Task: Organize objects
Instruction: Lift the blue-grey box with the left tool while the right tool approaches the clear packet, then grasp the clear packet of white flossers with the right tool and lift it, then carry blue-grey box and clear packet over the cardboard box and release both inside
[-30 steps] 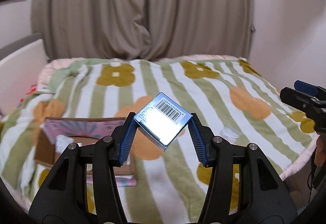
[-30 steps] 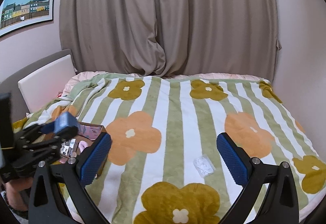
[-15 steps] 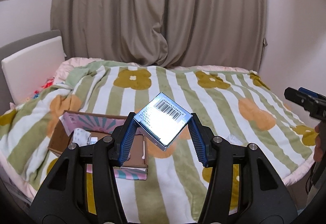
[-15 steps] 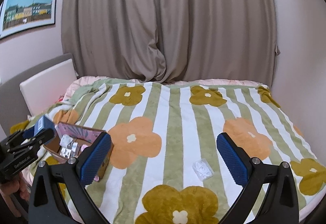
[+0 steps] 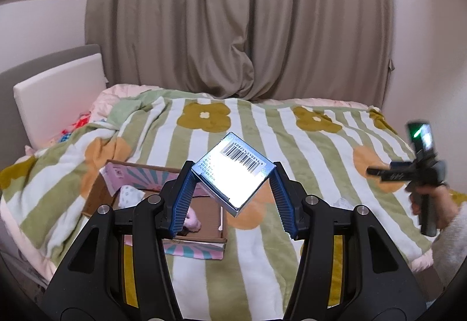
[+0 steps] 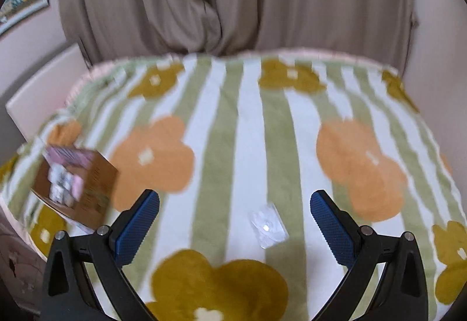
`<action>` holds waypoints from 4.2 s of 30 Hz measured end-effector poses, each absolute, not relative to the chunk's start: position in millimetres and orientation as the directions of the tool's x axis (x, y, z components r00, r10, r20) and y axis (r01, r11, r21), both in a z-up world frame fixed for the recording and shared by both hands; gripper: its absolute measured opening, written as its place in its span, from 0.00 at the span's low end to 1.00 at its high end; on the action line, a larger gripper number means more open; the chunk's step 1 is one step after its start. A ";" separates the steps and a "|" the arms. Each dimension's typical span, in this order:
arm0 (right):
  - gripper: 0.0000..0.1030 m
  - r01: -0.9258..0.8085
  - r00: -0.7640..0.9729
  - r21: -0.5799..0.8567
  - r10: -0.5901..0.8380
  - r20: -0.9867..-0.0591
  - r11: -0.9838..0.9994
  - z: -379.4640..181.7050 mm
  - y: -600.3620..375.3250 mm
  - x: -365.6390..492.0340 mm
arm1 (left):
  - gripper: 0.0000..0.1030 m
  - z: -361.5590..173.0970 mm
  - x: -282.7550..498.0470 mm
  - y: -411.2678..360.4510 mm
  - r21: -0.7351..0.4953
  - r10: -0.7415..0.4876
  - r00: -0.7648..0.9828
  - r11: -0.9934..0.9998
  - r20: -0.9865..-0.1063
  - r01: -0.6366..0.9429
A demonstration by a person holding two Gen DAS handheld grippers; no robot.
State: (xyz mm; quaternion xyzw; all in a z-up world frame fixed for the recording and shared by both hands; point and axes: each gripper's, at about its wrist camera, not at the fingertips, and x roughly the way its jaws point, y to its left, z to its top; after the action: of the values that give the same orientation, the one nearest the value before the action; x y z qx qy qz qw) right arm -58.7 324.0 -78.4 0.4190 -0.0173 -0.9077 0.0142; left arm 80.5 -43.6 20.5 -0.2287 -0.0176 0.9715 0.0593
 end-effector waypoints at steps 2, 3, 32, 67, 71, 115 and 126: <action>0.99 0.021 -0.591 0.000 -0.012 -0.807 -1.000 -110.5 331.1 -77.7 | 0.47 19.5 79.4 -45.7 -0.056 0.108 -0.888 -0.994 -0.446 -0.093; 0.99 0.025 -0.568 -0.014 -0.003 -0.823 -1.000 -122.3 333.6 -82.6 | 0.47 19.0 78.8 -46.5 -0.056 0.104 -0.888 -0.995 -0.448 -0.088; 0.49 0.150 -0.320 -0.099 0.047 -0.946 -0.984 -242.5 357.9 -123.1 | 0.47 -1.6 60.1 -57.1 -0.075 0.062 -0.864 -0.997 -0.500 -0.027; 0.49 0.139 -0.823 -0.013 -0.108 -0.557 -0.990 29.0 144.5 70.9 | 0.47 18.8 71.9 -82.5 -0.106 0.116 -0.867 -0.992 -0.485 -0.074; 0.49 0.132 -0.819 -0.024 -0.095 -0.565 -0.991 19.3 133.4 83.4 | 0.47 15.1 79.8 -83.6 -0.106 0.127 -0.860 -0.991 -0.494 -0.086; 0.49 0.550 -0.442 0.031 -0.322 -0.837 -0.834 -82.8 -61.7 -143.2 | 0.47 -95.5 -89.1 -263.7 -0.112 0.000 -0.648 -0.985 -0.762 0.131; 0.49 0.540 -0.303 0.140 -0.347 -0.888 -0.830 -129.2 -71.4 -167.8 | 0.47 -133.4 -112.5 -268.1 -0.112 0.019 -0.558 -0.985 -0.830 0.134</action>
State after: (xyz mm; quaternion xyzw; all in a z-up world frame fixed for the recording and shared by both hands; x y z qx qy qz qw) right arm -167.8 -71.4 -129.2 0.5217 0.0926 -0.8018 0.2765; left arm -112.5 -268.1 -133.4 -0.4689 -0.0813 0.8789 -0.0328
